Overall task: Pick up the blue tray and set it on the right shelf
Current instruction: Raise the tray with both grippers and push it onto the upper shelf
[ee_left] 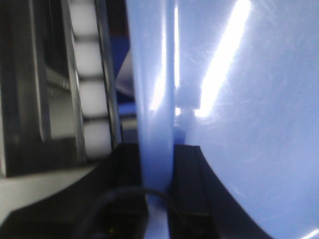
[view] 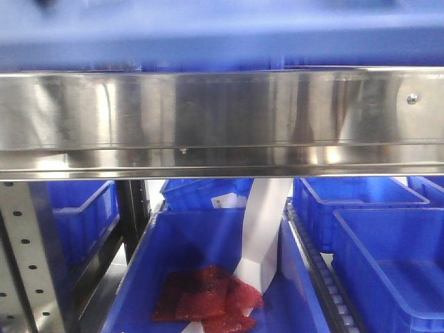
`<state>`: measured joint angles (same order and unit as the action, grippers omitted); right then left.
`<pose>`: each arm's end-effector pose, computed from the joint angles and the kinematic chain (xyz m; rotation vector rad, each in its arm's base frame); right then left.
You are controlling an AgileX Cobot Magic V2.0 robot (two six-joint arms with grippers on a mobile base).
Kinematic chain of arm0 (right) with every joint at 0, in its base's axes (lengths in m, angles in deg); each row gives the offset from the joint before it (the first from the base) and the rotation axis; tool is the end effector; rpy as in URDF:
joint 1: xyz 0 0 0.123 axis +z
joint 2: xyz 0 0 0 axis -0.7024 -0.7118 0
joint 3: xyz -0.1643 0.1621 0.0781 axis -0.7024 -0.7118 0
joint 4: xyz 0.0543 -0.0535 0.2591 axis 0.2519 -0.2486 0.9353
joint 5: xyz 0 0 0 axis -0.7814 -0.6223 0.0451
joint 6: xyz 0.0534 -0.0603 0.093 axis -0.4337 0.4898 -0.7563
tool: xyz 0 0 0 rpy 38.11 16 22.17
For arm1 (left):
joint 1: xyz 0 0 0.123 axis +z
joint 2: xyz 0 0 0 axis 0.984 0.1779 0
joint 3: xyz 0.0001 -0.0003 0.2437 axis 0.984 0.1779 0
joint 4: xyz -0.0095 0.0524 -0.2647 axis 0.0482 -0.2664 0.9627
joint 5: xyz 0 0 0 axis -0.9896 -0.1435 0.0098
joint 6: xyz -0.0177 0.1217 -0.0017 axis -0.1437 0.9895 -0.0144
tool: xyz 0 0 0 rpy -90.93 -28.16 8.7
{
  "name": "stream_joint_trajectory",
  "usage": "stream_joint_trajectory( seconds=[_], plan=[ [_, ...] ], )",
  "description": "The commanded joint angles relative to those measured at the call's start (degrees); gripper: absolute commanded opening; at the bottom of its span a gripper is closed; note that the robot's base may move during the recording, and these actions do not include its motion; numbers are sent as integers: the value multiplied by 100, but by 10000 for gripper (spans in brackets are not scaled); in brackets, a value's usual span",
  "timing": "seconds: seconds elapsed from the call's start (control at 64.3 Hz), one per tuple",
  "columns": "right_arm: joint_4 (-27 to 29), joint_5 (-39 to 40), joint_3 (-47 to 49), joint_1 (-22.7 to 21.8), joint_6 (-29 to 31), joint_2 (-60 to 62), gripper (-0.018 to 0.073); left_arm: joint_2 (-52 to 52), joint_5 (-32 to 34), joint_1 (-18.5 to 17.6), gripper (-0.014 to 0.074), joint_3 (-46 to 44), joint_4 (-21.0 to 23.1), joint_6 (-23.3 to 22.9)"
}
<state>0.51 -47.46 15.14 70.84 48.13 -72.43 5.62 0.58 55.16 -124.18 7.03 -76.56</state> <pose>0.3048 0.1351 0.3416 -0.1320 2.5369 0.1692 0.3080 -0.1521 0.3391 0.2113 2.6497 -0.3545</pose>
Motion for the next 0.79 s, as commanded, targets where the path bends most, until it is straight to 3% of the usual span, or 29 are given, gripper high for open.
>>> stream_joint_trajectory(
  seconds=[0.0,0.295,0.653,0.777],
  plan=[
    [195,512,664,-115,303,-13,56,64,299,103,-48,-679,290,102],
    [195,803,1933,-579,308,-1237,56,1091,989,514,-48,-1562,270,287],
    [130,1201,2031,-591,312,-2186,58,1872,1188,598,-46,-1568,205,296],
    [139,1207,2031,-636,312,-2290,190,2020,1162,598,42,-1582,205,299]
  ],
)
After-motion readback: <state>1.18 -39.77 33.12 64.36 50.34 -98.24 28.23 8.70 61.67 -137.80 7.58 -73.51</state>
